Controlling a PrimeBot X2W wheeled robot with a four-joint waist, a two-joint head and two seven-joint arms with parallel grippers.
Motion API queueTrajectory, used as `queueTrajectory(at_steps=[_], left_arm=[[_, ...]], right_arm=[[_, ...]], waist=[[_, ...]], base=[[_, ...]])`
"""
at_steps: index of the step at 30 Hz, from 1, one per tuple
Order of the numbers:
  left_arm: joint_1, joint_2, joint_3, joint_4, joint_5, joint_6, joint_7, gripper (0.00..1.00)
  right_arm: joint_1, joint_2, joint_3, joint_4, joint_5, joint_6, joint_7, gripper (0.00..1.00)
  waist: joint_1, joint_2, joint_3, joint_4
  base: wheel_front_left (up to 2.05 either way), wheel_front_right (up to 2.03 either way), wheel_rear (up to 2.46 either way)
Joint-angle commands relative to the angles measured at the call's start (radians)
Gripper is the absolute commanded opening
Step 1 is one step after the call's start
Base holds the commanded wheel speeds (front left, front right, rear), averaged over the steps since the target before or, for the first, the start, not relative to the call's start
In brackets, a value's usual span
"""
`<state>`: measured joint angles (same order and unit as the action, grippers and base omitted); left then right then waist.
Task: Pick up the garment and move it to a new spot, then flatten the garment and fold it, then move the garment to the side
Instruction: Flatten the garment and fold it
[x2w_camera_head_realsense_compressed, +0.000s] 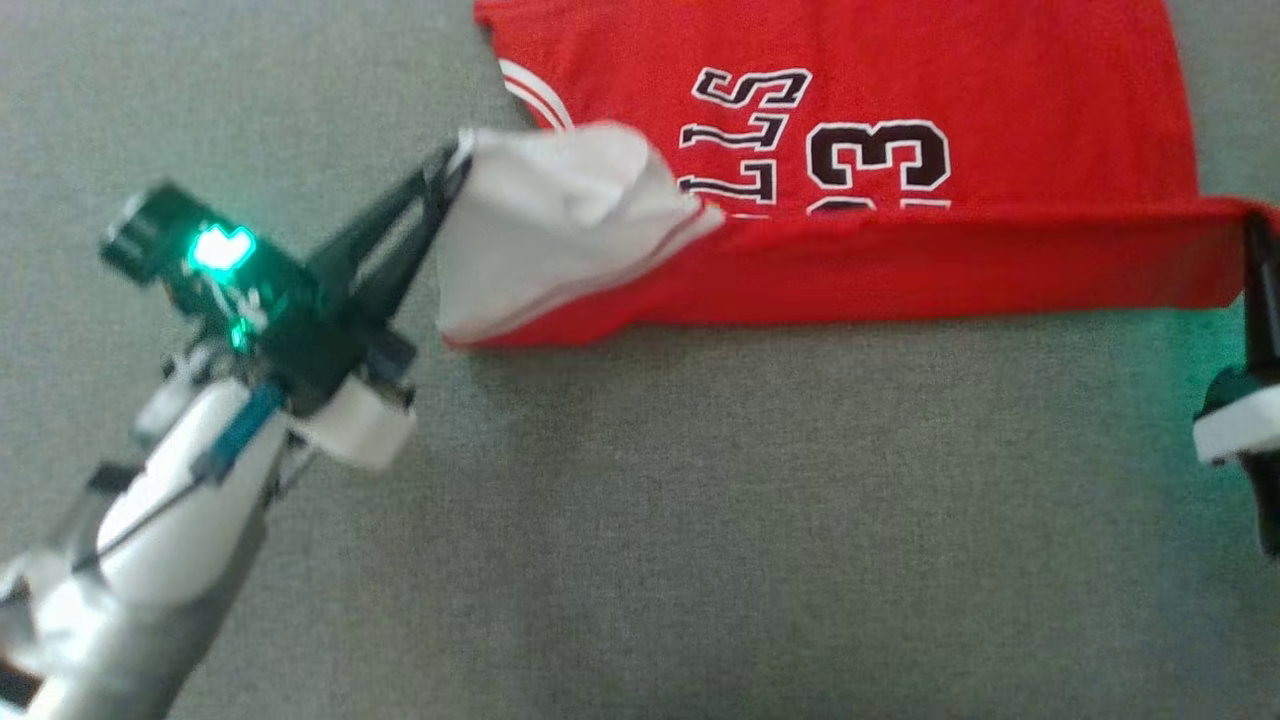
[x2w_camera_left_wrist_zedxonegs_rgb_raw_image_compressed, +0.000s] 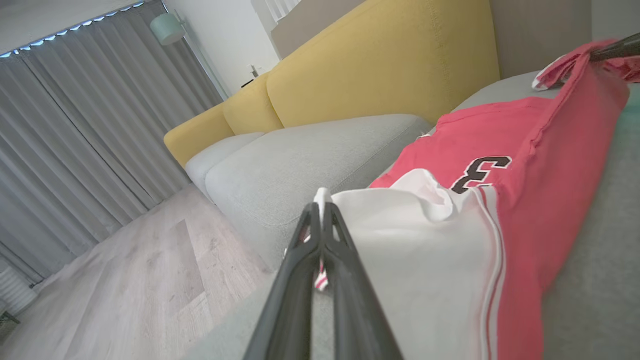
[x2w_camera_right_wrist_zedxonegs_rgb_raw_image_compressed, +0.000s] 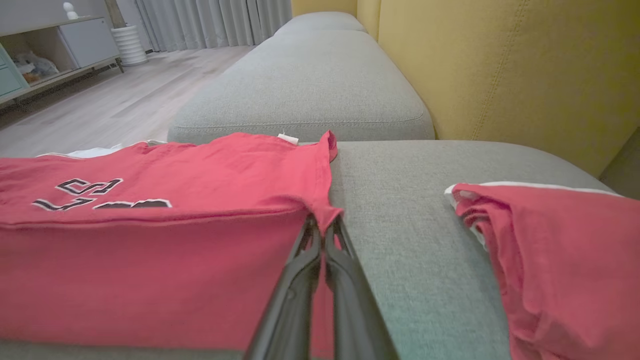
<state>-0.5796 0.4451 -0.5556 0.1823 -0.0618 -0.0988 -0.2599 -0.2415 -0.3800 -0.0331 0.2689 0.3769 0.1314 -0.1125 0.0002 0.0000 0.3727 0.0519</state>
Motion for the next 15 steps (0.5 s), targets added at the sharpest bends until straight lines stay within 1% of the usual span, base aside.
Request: queueTrajectory(at_steps=[1,6,11,12,13,14,15], left_arm=[[-0.066,0.024,0.035,-0.005,0.009,-0.004,-0.002,0.0],[-0.19,0.003,0.017,0.081,0.015,-0.018,-0.002,0.0],[-0.252,-0.01,0.008,0.138,0.018,-0.023,-0.002,0.0],[-0.254,-0.019,0.016,0.144,0.007,-0.022,-0.002,0.19],[-0.252,-0.027,0.024,0.15,-0.002,-0.019,-0.002,0.96],[-0.249,-0.032,0.029,0.151,-0.004,-0.017,-0.002,1.0],[-0.24,-0.037,0.036,0.154,-0.01,-0.01,-0.002,1.0]], right_arm=[[-0.022,-0.032,0.015,-0.017,-0.002,-0.001,0.002,0.0],[-0.102,-0.041,0.036,0.031,-0.001,-0.001,-0.004,0.0],[-0.173,-0.039,0.059,0.083,-0.01,-0.001,-0.025,0.0],[-0.184,-0.034,0.064,0.094,-0.011,-0.001,-0.029,0.12],[-0.195,-0.028,0.066,0.104,-0.012,-0.001,-0.036,0.72],[-0.204,-0.022,0.064,0.114,-0.015,-0.001,-0.046,1.0],[-0.21,-0.015,0.062,0.125,-0.017,-0.001,-0.057,1.0]], waist=[[-0.0002,0.0,0.024,-0.001],[-0.0002,0.0,0.058,-0.006],[-0.0002,0.0,0.079,-0.01],[-0.0002,0.0,0.081,-0.01],[-0.0002,0.0,0.082,-0.011],[-0.0002,0.0,0.081,-0.011],[-0.0002,0.0,0.079,-0.01]], base=[[0.0,0.0,0.0],[0.0,0.0,0.0],[0.0,0.0,0.0],[0.0,0.0,0.0],[0.0,0.0,0.0],[0.0,0.0,0.0],[0.0,0.0,0.0]])
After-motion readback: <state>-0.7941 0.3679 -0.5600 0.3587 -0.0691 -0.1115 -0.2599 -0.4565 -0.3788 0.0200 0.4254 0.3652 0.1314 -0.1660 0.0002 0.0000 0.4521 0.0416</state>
